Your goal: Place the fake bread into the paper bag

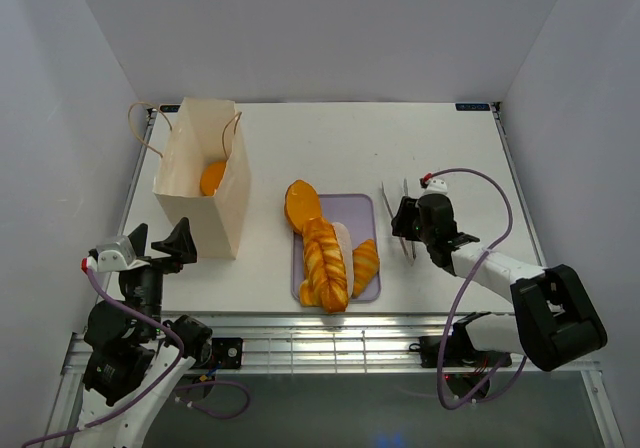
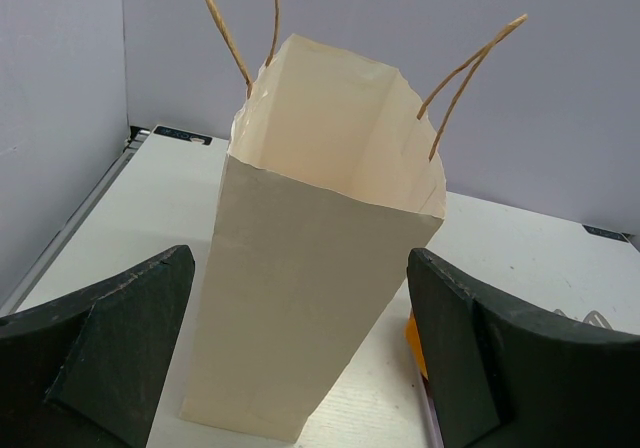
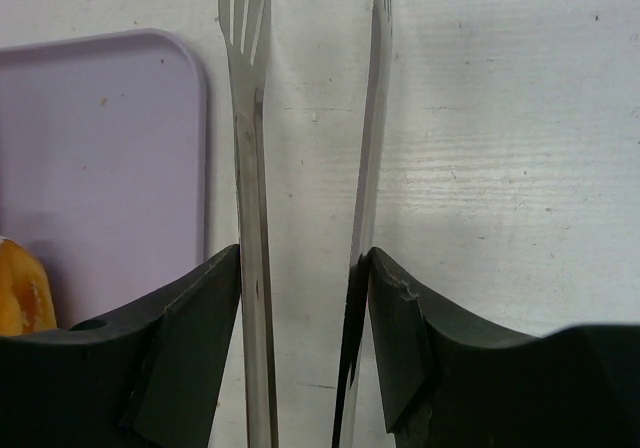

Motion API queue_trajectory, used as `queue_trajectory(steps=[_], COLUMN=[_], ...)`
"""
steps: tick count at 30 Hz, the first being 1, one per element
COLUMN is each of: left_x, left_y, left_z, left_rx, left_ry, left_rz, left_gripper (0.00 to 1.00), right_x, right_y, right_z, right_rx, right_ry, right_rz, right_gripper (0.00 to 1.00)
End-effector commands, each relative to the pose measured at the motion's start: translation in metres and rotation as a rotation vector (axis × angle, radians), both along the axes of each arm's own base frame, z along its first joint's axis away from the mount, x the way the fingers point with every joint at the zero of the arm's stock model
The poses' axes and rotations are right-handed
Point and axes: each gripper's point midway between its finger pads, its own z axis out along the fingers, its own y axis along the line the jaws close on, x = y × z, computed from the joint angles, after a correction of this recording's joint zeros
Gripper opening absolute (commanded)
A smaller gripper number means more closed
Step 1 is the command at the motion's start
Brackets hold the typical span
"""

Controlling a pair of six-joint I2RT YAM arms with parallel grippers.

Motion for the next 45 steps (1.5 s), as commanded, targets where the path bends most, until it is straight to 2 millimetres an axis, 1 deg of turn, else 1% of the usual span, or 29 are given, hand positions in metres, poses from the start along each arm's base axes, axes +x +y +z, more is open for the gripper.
queue_trajectory(steps=[1, 4, 5, 6, 7, 8, 10, 11, 19, 24, 33, 39, 45], left_x=[-0.016, -0.016, -0.017, -0.017, -0.018, -0.017, -0.018, -0.018, -0.018, -0.018, -0.018, -0.018, -0.018], left_y=[0.005, 0.005, 0.005, 0.006, 0.006, 0.006, 0.006, 0.006, 0.007, 0.007, 0.006, 0.006, 0.006], left_z=[0.011, 0.011, 0.011, 0.012, 0.012, 0.012, 0.012, 0.012, 0.012, 0.012, 0.012, 0.012, 0.012], left_rx=[-0.032, -0.032, -0.034, -0.034, -0.035, -0.035, -0.036, -0.036, -0.037, -0.038, -0.038, -0.038, -0.039], left_ry=[-0.084, -0.084, -0.085, -0.088, -0.089, -0.087, -0.089, -0.089, -0.091, -0.092, -0.092, -0.092, -0.092], left_rz=[-0.02, -0.022, -0.021, -0.02, -0.02, -0.021, -0.021, -0.021, -0.019, -0.021, -0.022, -0.025, -0.027], left_gripper=[0.98, 0.98, 0.98, 0.98, 0.98, 0.98, 0.98, 0.98, 0.98, 0.98, 0.98, 0.98, 0.98], right_x=[0.027, 0.031, 0.03, 0.034, 0.034, 0.032, 0.034, 0.033, 0.033, 0.033, 0.032, 0.032, 0.032], right_y=[0.003, 0.004, 0.004, 0.006, 0.007, 0.006, 0.007, 0.006, 0.002, 0.002, 0.004, 0.003, 0.002], right_z=[0.024, 0.02, 0.011, 0.014, 0.01, 0.001, -0.001, -0.006, -0.019, -0.024, -0.036, -0.039, -0.039], right_rx=[-0.001, -0.024, -0.042, -0.044, -0.051, -0.068, -0.077, -0.085, -0.143, -0.169, -0.239, -0.282, -0.304], right_ry=[-0.094, -0.079, -0.049, -0.048, -0.029, 0.001, 0.008, 0.026, 0.085, 0.108, 0.153, 0.173, 0.188], right_rz=[-0.015, -0.005, 0.003, 0.009, 0.017, 0.017, 0.022, 0.022, 0.033, 0.044, 0.072, 0.075, 0.086], right_gripper=[0.58, 0.58, 0.58, 0.58, 0.58, 0.58, 0.58, 0.58, 0.61, 0.62, 0.66, 0.69, 0.68])
